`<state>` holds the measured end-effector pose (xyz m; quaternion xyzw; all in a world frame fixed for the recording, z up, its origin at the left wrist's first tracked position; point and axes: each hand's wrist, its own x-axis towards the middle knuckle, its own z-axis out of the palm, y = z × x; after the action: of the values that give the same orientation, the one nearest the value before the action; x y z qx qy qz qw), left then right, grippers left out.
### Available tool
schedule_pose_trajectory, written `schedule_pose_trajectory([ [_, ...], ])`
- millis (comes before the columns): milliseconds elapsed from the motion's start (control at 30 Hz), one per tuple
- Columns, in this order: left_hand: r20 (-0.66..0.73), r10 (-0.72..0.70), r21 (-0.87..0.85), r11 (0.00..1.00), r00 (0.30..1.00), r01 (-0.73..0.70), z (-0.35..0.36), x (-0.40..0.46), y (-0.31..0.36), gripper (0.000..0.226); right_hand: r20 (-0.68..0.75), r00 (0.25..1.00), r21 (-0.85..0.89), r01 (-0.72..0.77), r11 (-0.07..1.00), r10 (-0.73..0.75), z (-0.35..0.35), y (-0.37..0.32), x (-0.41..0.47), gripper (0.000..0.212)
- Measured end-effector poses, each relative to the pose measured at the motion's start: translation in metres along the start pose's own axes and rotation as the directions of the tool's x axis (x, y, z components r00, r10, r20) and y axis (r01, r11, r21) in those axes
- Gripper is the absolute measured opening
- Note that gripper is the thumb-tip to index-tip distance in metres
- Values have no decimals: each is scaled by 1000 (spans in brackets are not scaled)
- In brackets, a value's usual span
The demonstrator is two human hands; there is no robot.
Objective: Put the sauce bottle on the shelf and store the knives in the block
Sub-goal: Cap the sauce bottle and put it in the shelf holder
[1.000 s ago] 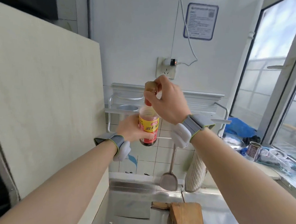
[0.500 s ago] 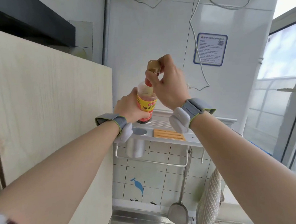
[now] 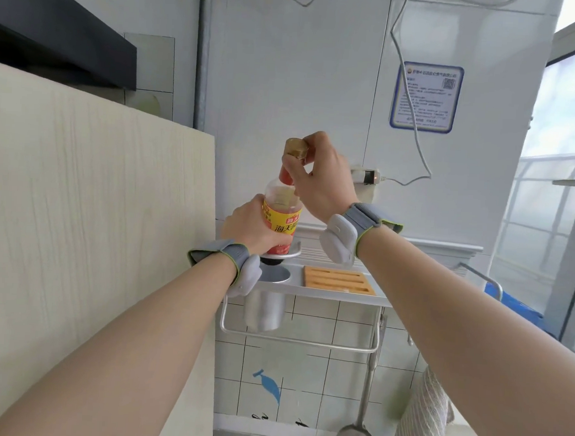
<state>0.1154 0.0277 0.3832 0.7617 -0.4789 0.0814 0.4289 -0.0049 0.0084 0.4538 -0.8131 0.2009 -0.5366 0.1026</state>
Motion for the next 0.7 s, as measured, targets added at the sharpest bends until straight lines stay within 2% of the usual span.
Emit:
schedule_pose_trajectory([
  [133, 43, -10, 32, 999, 999, 9, 5, 5, -5, 62, 10, 997, 36, -83, 996, 83, 10, 10, 8, 22],
  [333, 111, -23, 10, 1000, 994, 22, 12, 5, -12, 74, 21, 974, 63, -227, 972, 226, 31, 29, 14, 17],
  [533, 121, -82, -50, 995, 989, 89, 19, 4, -19, 71, 83, 947, 80, -317, 945, 311, 49, 45, 11, 23],
  [700, 75, -103, -5, 995, 992, 104, 27, 5, -28, 76, 122, 937, 61, -337, 940, 328, 61, 56, 6, 30],
])
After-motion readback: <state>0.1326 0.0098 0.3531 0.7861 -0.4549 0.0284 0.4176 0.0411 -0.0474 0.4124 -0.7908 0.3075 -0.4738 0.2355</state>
